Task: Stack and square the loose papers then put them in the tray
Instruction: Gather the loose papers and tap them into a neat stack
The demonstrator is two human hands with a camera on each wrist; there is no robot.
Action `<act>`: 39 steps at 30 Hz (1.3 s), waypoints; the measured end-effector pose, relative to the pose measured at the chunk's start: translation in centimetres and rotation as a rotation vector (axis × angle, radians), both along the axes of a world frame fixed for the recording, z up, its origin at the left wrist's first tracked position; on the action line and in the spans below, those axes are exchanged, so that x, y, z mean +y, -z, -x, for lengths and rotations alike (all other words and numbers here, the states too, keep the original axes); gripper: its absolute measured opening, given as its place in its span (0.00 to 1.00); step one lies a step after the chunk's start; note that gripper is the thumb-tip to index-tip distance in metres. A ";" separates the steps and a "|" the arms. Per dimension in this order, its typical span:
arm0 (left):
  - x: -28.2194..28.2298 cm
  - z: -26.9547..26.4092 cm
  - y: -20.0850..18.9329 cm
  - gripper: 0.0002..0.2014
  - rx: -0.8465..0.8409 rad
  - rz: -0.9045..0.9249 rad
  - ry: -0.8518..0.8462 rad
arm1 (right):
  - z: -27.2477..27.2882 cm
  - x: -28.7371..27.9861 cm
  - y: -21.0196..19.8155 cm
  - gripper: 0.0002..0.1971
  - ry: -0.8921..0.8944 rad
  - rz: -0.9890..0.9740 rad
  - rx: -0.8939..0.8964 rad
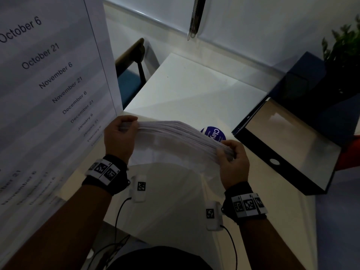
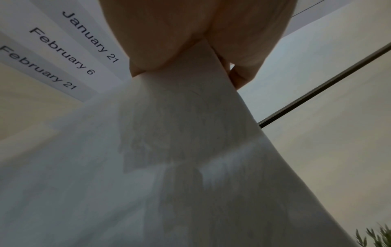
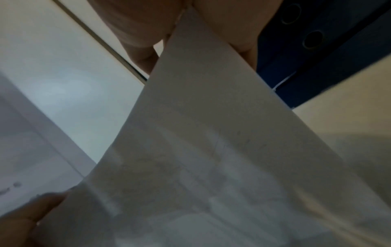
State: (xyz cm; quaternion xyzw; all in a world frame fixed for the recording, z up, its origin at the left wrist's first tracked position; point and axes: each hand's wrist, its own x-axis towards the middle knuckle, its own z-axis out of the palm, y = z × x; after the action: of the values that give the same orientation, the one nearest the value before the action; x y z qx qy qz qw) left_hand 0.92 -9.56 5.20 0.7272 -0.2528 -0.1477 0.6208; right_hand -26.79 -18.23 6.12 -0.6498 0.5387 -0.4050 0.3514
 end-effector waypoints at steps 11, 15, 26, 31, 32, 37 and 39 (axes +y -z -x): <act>0.5 -1.3 -2.5 0.18 -0.856 -0.519 0.450 | 0.0 -1.4 -1.0 0.15 -0.308 0.024 0.749; 0.5 0.0 -3.9 0.09 -0.880 -0.526 0.419 | -0.1 -1.2 -2.5 0.07 -0.227 0.094 0.723; 0.4 2.6 -3.9 0.07 -1.000 -0.853 0.572 | 0.1 -1.1 -2.4 0.07 -0.278 0.006 0.905; 1.0 2.9 -4.1 0.09 -1.036 -0.794 0.542 | 0.8 -0.5 -2.8 0.20 -0.277 0.042 0.936; 1.1 3.1 -3.7 0.12 -1.037 -0.833 0.564 | 0.7 -0.3 -2.8 0.26 -0.296 0.029 0.985; 0.2 3.7 -3.1 0.30 -1.009 -0.927 0.602 | -0.6 0.3 -2.2 0.38 -0.295 0.128 1.094; -0.3 3.8 -3.2 0.31 -1.015 -0.927 0.586 | -1.1 0.5 -2.4 0.40 -0.270 0.205 1.083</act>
State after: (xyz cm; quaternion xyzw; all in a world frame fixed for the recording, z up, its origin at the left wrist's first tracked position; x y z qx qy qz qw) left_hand -2.85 -9.81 8.41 0.7959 -0.6037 -0.0447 -0.0073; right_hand -25.70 -17.74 8.52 -0.8589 0.5119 -0.0157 0.0088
